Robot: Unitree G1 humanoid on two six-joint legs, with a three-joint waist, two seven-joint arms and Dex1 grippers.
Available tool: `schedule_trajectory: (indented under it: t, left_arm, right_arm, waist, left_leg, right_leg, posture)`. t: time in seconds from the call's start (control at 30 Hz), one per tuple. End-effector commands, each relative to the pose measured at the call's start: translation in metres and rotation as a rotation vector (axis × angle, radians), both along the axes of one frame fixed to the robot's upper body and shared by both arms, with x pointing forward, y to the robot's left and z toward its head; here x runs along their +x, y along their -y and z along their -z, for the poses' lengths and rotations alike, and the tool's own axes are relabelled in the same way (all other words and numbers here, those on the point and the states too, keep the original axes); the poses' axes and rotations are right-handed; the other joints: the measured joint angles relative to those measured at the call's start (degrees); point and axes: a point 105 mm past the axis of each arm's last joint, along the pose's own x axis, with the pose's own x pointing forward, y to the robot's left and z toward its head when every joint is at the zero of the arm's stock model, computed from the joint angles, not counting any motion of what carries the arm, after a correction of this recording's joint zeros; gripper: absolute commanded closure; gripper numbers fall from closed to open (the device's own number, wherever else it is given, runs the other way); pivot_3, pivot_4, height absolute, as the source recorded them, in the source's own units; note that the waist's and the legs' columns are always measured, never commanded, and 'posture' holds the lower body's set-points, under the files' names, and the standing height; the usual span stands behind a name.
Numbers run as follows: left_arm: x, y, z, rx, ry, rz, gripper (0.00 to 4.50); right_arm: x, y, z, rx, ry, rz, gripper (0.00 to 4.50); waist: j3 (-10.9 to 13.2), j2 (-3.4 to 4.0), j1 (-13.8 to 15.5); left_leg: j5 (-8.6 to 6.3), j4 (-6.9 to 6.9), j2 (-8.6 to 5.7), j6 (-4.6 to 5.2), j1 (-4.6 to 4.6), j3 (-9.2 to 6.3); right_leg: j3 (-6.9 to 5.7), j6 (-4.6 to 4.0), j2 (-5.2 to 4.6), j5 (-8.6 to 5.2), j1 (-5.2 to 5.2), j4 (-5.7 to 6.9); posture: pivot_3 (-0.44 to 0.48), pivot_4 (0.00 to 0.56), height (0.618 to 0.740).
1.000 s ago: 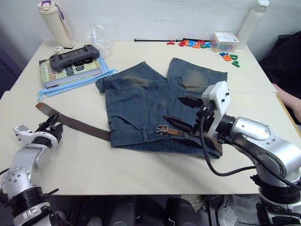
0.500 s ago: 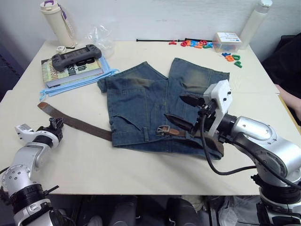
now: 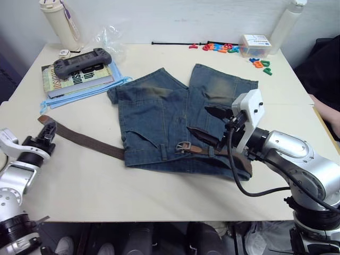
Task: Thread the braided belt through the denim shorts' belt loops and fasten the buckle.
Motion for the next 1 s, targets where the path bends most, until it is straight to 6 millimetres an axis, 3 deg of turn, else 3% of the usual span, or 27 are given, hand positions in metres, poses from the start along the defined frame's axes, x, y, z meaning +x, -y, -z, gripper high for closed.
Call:
schedule_trajectory:
  t: [0.03,0.17,0.47,0.77,0.87,1.0]
  left_arm:
    - [0.006,0.008,-0.004,0.148,-0.054,0.024,1.55]
    - [0.015,0.012,0.012,0.195,-0.156,-0.031,0.03]
    - [0.031,0.013,0.027,0.256,-0.304,-0.185,0.03]
    - [0.022,0.028,0.072,0.325,-0.528,-0.155,0.03]
    - [0.018,0.029,0.084,0.322,-0.565,-0.146,0.69]
    - [0.018,0.03,0.089,0.314,-0.57,-0.139,2.41]
  right_arm:
    - [-0.005,-0.001,-0.012,0.014,0.068,-0.005,0.0]
    - [-0.005,-0.001,-0.012,0.015,0.069,-0.006,0.0]
    - [-0.007,0.0,-0.012,0.015,0.071,-0.001,0.0]
    - [-0.008,0.0,-0.017,0.035,0.08,0.0,0.0]
    - [-0.008,0.001,-0.018,0.039,0.085,0.002,0.0]
    - [-0.008,0.0,-0.019,0.042,0.088,0.001,0.0]
  waist:
    - [0.0,0.01,0.1]
    - [0.0,0.0,0.2]
    - [0.0,-0.02,0.1]
    - [0.0,0.01,0.1]
    - [0.0,0.07,0.1]
    - [-0.1,0.14,0.2]
  left_leg:
    - [-0.02,0.0,0.0,0.02,0.0,0.02]
    - [-0.05,-0.01,0.0,0.03,-0.05,0.0]
    - [-0.04,0.02,0.0,0.05,-0.11,0.04]
    - [-0.03,0.08,0.0,0.06,0.08,0.19]
    - [-0.04,0.06,0.01,0.06,0.18,0.29]
    - [-0.05,0.06,0.0,0.06,0.2,0.34]
  right_leg:
    - [0.02,0.0,-0.02,0.0,0.0,-0.01]
    - [0.02,0.0,-0.04,0.0,-0.01,-0.08]
    - [-0.16,0.03,0.06,0.02,0.0,0.18]
    - [-0.19,0.04,0.06,0.02,0.05,0.26]
    - [-0.17,0.04,0.06,0.02,0.05,0.24]
    - [-0.14,0.05,0.01,0.02,0.04,0.21]
  posture:
    - [0.0,0.15,0.717]
    - [0.0,0.15,0.717]
    - [0.0,0.15,0.717]
    - [0.0,0.15,0.717]
    - [0.0,0.15,0.717]
    - [0.0,0.15,0.717]
